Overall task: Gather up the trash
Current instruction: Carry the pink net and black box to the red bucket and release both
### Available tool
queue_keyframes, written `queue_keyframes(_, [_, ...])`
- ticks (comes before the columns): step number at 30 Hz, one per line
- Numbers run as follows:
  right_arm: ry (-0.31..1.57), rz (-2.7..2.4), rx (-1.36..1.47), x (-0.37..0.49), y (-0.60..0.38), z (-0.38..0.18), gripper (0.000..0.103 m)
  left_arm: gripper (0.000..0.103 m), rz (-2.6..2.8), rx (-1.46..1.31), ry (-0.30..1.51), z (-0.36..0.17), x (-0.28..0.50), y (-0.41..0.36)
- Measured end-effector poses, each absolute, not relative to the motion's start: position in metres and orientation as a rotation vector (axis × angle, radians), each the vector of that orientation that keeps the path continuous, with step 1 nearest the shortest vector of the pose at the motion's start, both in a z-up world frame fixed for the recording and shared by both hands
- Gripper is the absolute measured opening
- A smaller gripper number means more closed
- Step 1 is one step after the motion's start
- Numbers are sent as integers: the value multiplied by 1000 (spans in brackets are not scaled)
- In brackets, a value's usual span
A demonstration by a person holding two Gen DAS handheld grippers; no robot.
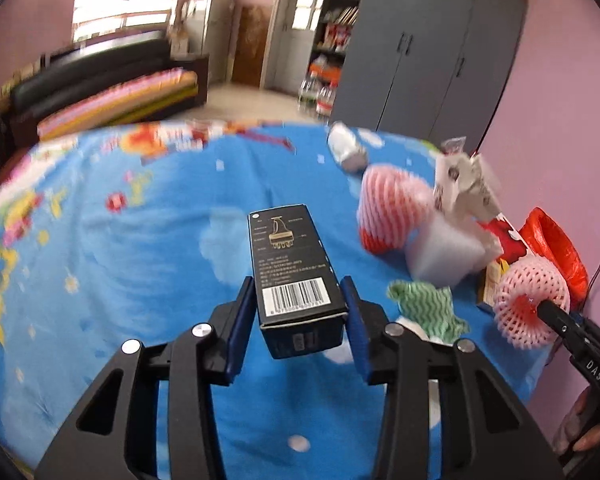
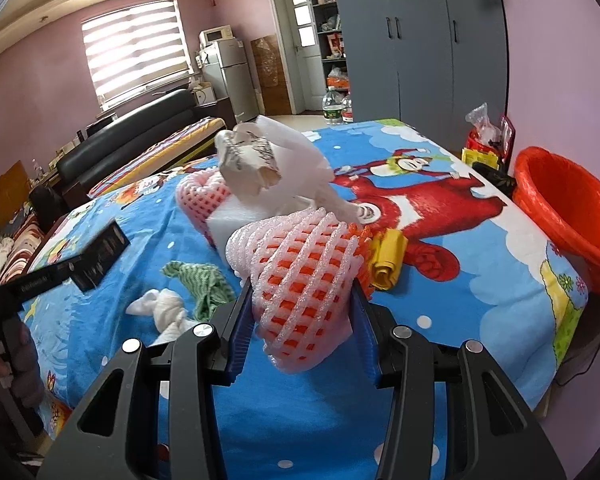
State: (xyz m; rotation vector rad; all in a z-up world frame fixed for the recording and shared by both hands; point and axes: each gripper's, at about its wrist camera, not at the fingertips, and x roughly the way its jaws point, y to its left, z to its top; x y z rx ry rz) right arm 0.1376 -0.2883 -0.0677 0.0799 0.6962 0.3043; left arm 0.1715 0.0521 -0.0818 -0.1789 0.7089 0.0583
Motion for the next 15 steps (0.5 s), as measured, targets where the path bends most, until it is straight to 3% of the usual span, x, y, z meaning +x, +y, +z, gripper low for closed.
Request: queue_keyframes(15, [647,206,60,133,-296,-52,44,41,-148,19,531,-65,152,-4])
